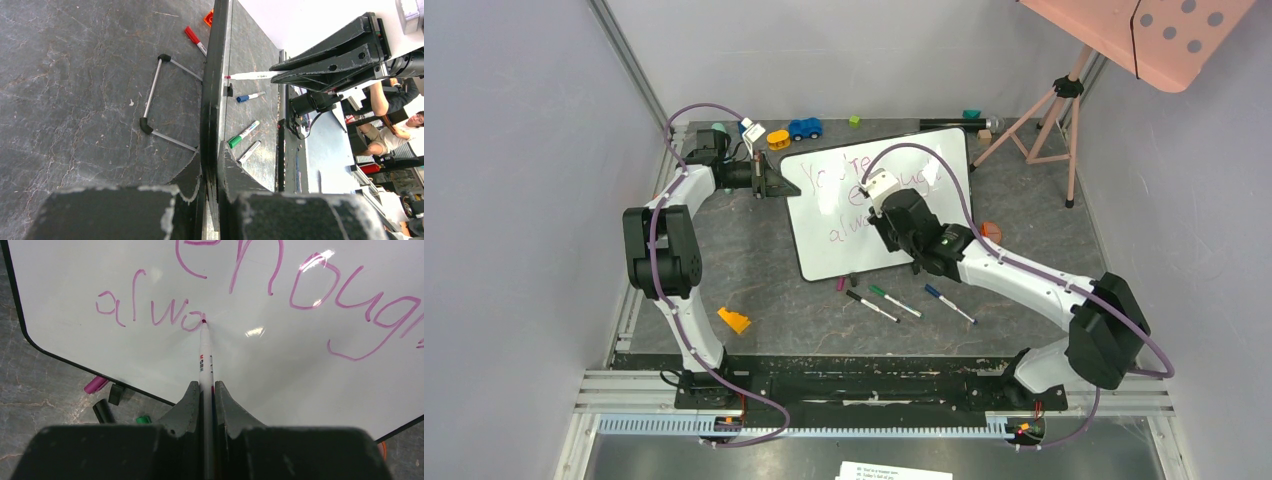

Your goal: Write a sentence on the whiteboard

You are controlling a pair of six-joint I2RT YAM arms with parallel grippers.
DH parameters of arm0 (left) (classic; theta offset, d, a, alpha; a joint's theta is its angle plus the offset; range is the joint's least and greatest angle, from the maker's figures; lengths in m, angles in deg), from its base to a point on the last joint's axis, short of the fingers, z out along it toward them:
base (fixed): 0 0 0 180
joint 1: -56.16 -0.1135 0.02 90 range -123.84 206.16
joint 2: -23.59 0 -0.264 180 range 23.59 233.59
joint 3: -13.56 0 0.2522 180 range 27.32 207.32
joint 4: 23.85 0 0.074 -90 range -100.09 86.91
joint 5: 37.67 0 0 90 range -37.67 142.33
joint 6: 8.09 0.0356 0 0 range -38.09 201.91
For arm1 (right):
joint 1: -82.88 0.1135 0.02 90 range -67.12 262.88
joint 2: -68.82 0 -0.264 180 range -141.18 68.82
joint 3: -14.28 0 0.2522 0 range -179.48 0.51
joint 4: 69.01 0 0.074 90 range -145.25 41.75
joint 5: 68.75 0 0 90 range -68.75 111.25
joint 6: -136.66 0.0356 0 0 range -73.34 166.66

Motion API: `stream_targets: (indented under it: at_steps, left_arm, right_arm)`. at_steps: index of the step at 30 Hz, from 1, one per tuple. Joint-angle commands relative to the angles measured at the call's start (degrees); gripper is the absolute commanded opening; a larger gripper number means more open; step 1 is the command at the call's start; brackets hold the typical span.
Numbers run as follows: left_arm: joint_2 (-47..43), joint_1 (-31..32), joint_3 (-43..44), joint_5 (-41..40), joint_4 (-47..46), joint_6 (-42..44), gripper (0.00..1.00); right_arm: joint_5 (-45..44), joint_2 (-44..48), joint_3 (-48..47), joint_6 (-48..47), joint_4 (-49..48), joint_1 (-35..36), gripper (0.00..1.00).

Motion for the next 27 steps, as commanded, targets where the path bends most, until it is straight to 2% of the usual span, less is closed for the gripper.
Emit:
stream_targets:
  at_steps: [1,11,17,27]
  left_arm:
    - [1.97,2.99,-2.68,-14.33,0.34,10.55,0.02]
    - [1.96,2.99,-2.69,-14.26,0.32,10.53,0.02]
    - [2.01,2.97,-2.68,-14.33,0.32,10.53,0.02]
    - [1.97,2.99,-2.69,-14.25,0.30,10.51,0.02]
  right_arm:
    - [-1.34,2.13,2.66,0.02,0.04,-0.54,0.00]
    - [-0.85,3.30,2.67,-0.06,0.64,-0.45,0.00]
    - [3.03,5.33,1.41,0.64,0.25,-0.60,0.00]
    - [2.10,5.60,-1.29,0.14,-0.14,-1.31,0.00]
